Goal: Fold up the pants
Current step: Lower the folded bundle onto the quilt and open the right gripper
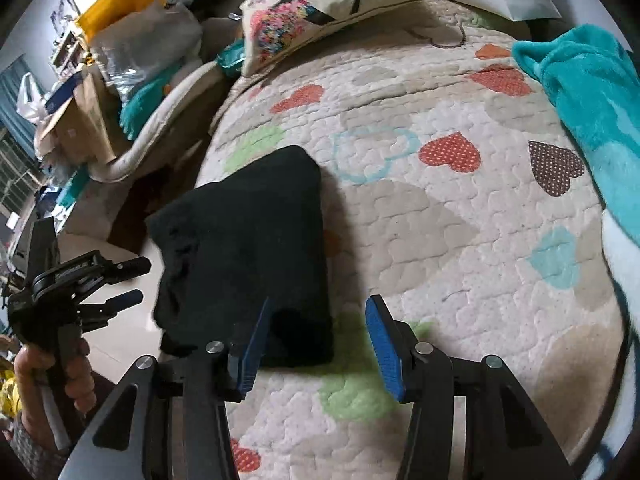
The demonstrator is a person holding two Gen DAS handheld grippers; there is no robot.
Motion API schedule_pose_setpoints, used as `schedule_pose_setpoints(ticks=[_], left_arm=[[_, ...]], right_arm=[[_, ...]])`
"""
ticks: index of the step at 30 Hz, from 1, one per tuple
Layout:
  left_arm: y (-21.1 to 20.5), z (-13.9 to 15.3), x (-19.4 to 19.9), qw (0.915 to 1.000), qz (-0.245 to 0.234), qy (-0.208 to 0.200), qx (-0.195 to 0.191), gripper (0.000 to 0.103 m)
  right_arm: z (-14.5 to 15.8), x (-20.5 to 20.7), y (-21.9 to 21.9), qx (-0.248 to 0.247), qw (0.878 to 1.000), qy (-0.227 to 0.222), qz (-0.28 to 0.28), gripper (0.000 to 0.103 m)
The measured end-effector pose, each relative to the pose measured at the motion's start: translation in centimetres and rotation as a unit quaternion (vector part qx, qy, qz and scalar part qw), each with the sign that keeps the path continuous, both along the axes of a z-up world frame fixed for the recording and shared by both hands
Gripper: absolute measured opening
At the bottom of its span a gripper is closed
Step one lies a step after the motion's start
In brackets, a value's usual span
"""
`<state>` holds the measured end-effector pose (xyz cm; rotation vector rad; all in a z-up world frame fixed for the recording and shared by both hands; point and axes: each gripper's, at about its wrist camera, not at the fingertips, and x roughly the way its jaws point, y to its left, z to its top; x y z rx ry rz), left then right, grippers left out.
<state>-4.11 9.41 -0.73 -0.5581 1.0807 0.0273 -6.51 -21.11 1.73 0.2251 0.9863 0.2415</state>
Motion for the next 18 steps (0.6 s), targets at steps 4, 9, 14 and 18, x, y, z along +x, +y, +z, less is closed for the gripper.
schedule_pose_setpoints(ticks=[4, 9, 14, 18], left_arm=[[-4.2, 3.4, -3.4, 0.9927, -0.022, -0.055, 0.105, 0.071], [-8.9, 6.2, -7.0, 0.9725, -0.05, -0.119, 0.194, 0.071], [-11.3, 6.8, -9.3, 0.9632, -0.069, -0.142, 0.218, 0.073], [-12.3, 6.4, -10.1, 0.9638, -0.081, -0.134, 0.216, 0.073]], right_arm=[[1.4, -1.7, 1.5, -0.036, 0.998, -0.037, 0.025, 0.056], [1.9, -3.6, 1.8, -0.06, 0.996, -0.061, 0.026, 0.061], [1.4, -4.5, 0.4, -0.063, 0.997, -0.047, -0.004, 0.063], [1.1, -4.7, -1.0, -0.052, 0.998, -0.035, -0.03, 0.063]])
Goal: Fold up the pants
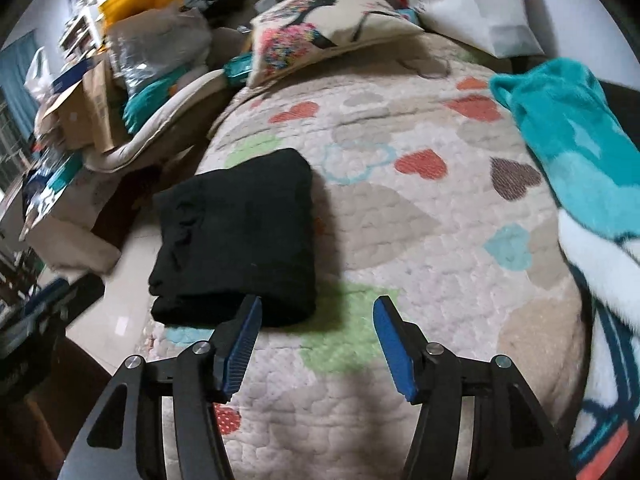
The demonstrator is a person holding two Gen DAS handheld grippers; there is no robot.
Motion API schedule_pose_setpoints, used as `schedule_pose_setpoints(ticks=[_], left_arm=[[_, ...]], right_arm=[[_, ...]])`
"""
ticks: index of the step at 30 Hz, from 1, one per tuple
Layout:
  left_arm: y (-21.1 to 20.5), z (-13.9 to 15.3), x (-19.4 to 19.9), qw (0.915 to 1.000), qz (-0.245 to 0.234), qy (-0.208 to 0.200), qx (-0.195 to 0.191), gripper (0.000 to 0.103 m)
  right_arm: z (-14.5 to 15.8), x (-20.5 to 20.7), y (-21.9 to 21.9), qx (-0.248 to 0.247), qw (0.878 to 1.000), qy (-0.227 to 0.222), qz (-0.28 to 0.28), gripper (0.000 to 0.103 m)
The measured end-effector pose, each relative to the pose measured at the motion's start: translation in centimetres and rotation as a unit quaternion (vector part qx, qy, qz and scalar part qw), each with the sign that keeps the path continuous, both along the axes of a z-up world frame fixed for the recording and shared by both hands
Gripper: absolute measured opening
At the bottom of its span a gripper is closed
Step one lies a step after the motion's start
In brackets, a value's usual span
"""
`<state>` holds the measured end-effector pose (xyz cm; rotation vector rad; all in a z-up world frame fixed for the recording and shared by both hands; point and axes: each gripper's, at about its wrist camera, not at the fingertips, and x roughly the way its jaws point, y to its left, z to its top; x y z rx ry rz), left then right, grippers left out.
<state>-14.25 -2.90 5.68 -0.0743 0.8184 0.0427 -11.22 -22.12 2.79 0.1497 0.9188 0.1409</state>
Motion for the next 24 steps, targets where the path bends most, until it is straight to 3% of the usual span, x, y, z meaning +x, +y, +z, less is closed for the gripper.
schedule_pose_setpoints(ticks=[14, 24], left_arm=[[-2.4, -0.3, -2.1, 0.9991, -0.04, 0.001, 0.012, 0.073], [-2.3, -1.8, -1.7, 0.9969, -0.062, 0.033, -0.035, 0.073]], right_arm=[[0.1, -1.1, -0.6, -0.007, 1.0, -0.007, -0.017, 0.065], [-0.4, -1.0, -0.4, -0.02, 1.0, 0.0, -0.016, 0.067]])
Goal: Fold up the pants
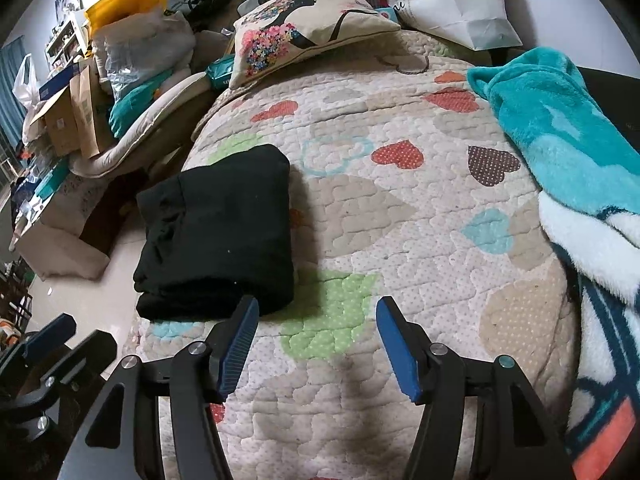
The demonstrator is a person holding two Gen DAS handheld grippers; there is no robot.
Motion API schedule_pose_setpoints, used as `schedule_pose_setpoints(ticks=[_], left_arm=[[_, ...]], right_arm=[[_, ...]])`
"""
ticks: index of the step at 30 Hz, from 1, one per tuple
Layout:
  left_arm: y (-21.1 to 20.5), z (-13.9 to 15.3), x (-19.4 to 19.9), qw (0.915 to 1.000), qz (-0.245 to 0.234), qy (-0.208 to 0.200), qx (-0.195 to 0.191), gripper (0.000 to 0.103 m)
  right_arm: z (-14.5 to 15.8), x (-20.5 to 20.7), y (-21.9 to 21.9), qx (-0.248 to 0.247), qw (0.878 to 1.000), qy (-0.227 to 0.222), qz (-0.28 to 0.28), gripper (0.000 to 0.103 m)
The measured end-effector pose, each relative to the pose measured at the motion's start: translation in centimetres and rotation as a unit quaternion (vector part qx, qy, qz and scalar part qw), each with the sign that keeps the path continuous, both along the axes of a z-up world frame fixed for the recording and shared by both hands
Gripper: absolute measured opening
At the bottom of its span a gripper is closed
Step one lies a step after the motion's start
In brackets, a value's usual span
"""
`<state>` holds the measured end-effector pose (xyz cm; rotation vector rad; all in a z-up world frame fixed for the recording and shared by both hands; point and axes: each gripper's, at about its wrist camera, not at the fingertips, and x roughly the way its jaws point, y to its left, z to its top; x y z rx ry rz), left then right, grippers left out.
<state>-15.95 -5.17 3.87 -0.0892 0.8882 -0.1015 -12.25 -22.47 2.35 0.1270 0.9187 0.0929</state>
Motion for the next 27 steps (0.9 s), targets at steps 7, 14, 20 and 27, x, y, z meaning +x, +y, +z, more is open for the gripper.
schedule_pose_setpoints(ticks=[7, 14, 20, 27], left_arm=[[-0.8, -1.0, 0.2, 0.9987, -0.034, 0.022, -0.031, 0.073], [-0.1, -2.0, 0.6, 0.9974, -0.027, 0.044, -0.051, 0.073], [0.4, -2.1, 0.6, 0.9975, -0.021, 0.044, -0.052, 0.073], [0.3, -1.5, 0.3, 0.9991, -0.019, 0.019, -0.031, 0.073]], right_arm=[[-0.4, 0.1, -0.4, -0.011, 1.0, 0.006, -0.015, 0.069], [-1.0, 0.2, -0.6, -0.018, 0.999, 0.018, -0.025, 0.069], [-1.3, 0.2, -0.3, -0.026, 0.999, 0.023, -0.024, 0.069], [-1.7, 0.2, -0.1, -0.031, 0.999, 0.029, -0.022, 0.069]])
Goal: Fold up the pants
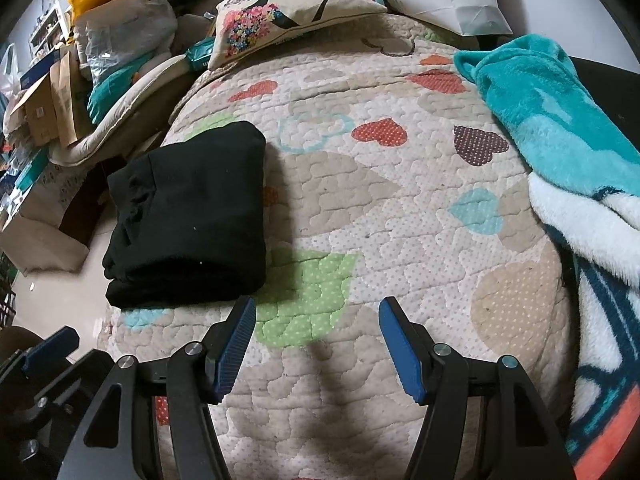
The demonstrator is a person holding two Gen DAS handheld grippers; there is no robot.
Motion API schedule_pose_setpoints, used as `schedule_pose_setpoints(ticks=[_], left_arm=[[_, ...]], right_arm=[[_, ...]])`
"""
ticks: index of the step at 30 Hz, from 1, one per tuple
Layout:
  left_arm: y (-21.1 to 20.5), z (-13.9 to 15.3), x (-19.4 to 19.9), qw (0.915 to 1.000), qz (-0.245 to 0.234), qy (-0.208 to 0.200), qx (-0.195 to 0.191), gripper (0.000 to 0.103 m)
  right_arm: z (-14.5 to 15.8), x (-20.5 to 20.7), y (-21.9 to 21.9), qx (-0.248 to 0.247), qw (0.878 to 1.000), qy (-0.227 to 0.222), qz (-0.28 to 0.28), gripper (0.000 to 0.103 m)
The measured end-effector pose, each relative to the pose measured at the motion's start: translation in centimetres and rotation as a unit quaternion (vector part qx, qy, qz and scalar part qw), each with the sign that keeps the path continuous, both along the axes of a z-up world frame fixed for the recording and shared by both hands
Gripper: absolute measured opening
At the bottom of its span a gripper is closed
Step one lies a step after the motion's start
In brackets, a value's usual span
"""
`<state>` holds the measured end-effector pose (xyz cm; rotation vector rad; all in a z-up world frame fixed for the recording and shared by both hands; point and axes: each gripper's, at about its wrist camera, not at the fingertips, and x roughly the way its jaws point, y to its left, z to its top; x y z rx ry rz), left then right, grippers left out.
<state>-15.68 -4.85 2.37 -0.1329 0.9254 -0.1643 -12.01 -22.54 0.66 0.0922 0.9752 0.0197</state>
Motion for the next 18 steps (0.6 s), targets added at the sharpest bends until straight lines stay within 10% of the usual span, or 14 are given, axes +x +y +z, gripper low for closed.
schedule_pose_setpoints(ticks=[18], left_arm=[[-0.2, 2.6, -1.3, 0.9971, 0.009, -0.07, 0.029, 0.073]], right_arm=[[1.1, -0.8, 0.7, -0.014, 0.999, -0.032, 0.007, 0.07]])
